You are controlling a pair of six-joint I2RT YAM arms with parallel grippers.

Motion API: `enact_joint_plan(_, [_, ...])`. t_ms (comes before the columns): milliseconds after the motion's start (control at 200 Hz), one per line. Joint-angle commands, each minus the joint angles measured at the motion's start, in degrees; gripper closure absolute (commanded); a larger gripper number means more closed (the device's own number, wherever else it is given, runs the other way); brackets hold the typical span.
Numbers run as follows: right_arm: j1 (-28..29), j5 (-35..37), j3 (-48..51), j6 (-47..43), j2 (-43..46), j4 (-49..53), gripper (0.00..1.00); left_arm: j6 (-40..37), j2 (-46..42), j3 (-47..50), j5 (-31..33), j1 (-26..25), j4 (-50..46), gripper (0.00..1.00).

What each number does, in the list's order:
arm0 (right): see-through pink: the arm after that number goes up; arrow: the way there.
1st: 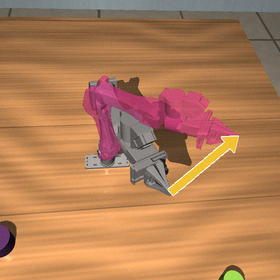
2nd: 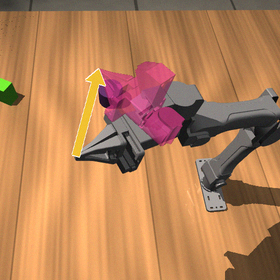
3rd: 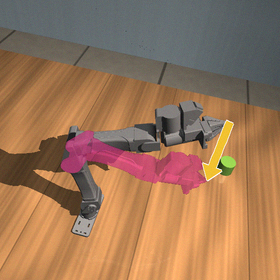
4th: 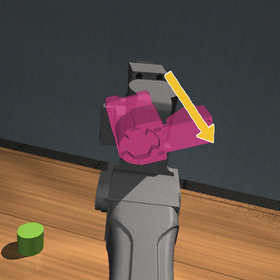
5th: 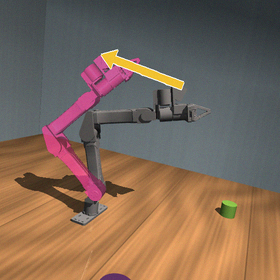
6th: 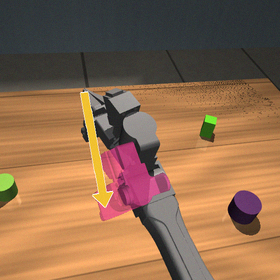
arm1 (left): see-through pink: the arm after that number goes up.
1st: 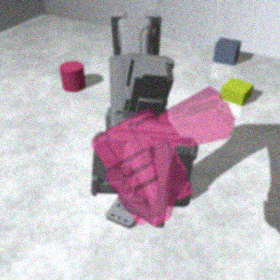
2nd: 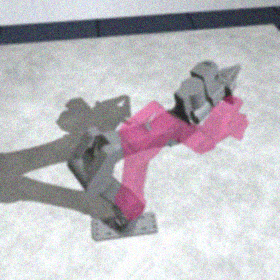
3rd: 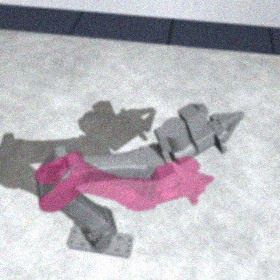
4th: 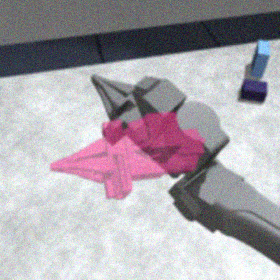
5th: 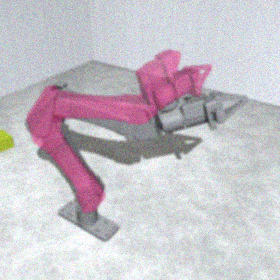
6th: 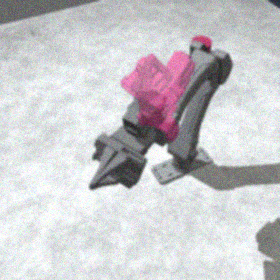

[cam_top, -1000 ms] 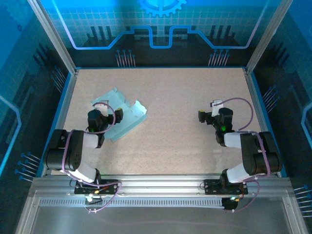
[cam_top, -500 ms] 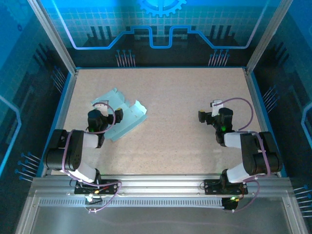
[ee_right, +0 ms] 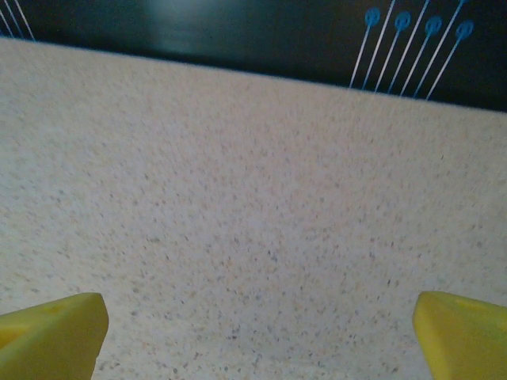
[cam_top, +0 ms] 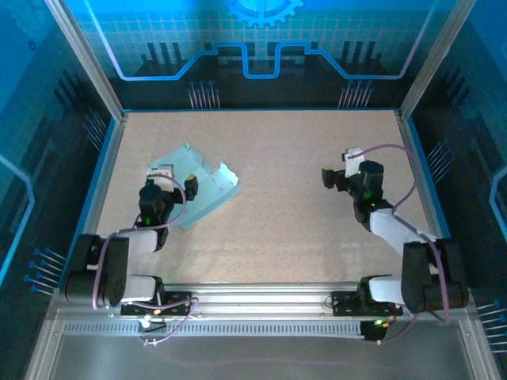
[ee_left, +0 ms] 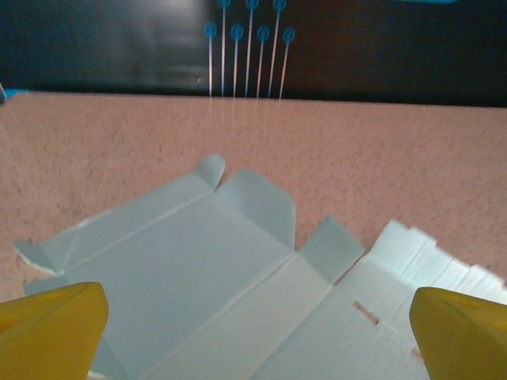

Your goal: Fold the paper box

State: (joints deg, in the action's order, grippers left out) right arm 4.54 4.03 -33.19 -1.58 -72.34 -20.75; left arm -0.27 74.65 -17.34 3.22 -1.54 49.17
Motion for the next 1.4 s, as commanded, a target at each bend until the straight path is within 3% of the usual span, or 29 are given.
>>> enact_joint_plan(0, [1.41,-1.40,-2.98,-0.15,5.53,12.25,0.00,0.50,-5.82,-4.82,1.69,-1.89,-11.47,0.01])
enact_joint_plan(180, [3.90,-5.95,-9.47,4.35,11.34,27.57,0.00,13.08,-8.78,-13.28,-0.13,-4.81,-28.63,0.01])
enact_joint_plan(345, [10.91,-6.86,-15.06,5.41,11.56,38.25,0.00,24.96,-4.82,-20.89,-6.40,-4.98,-43.47,0.01])
enact_joint_plan(490, [19.20,-3.52,-16.86,6.85,10.30,42.03,0.00,28.31,-0.70,-25.61,-2.95,-3.86,-55.22,0.01])
enact_joint_plan(655, [26.80,-0.75,-16.28,12.03,10.00,40.01,0.00,31.68,3.88,-24.42,-5.15,0.32,-53.32,0.01])
enact_joint_plan(916, [32.64,-0.47,-15.49,15.80,6.96,35.70,0.00,35.71,14.88,-25.12,-15.36,0.62,-46.82,0.01])
enact_joint_plan(1391, [31.58,-0.78,-15.55,18.19,2.15,35.50,0.00,30.45,25.38,-29.72,-20.63,-6.67,-51.59,0.01])
